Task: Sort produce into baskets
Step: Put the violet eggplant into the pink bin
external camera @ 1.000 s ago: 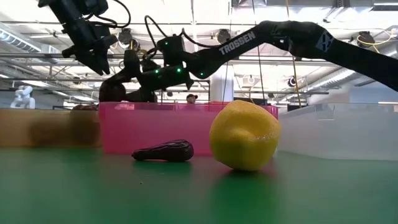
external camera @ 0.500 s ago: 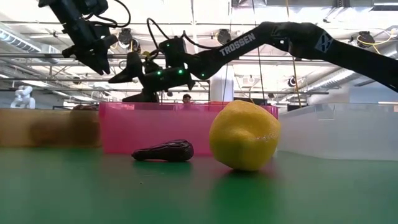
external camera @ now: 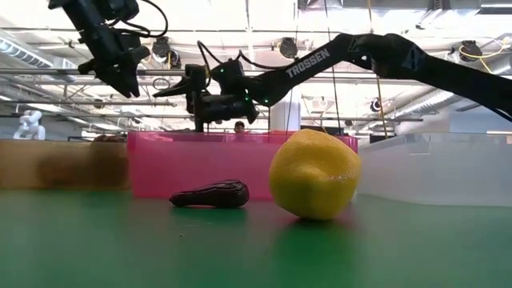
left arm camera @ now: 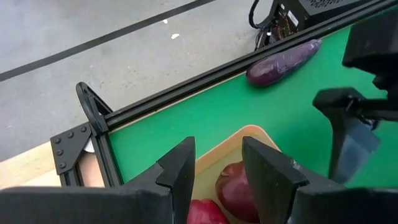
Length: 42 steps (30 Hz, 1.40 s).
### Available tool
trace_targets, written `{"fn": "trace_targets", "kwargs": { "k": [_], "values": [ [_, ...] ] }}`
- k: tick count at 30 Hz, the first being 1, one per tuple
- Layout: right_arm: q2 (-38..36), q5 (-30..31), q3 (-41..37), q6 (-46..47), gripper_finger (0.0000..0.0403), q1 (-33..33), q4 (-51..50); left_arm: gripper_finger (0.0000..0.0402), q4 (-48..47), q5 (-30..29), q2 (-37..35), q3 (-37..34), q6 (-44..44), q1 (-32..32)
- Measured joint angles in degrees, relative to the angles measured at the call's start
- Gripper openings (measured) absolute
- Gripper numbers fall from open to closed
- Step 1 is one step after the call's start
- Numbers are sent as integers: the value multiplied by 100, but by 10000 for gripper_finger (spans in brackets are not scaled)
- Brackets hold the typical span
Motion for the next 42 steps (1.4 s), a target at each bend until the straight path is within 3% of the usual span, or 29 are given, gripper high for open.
{"fn": "trace_targets", "kwargs": {
  "k": [6,10,13,17,24,33,38,42],
  "values": [
    [-438,-126,-11,-295,368,29,-553,141,16,3,0,0,-4,-1],
    [-1009,97,0,-1062,368,-101,-2037,141,12,281,0,0,-151,-13],
    [-1509,865,0,-2128,368,-140,-3789,141,19,610,-1,-40,-160,-101],
    [-2146,2427,0,-3134,368,-47,-5716,141,19,854,0,-253,-168,-325],
    [-2934,4401,-4,-2969,368,259,-7723,141,603,1521,2,-665,-453,-831],
    [-3834,6347,-2,-2838,368,972,-9167,141,2276,1735,177,-667,-468,-1803],
    [-4459,6512,-257,-2869,368,1353,-9249,141,3358,1671,609,-660,-1010,-2253],
    [-5093,6506,-809,-3047,368,1587,-9273,141,3686,1661,1136,-560,-1349,-2659]
  ]
}}
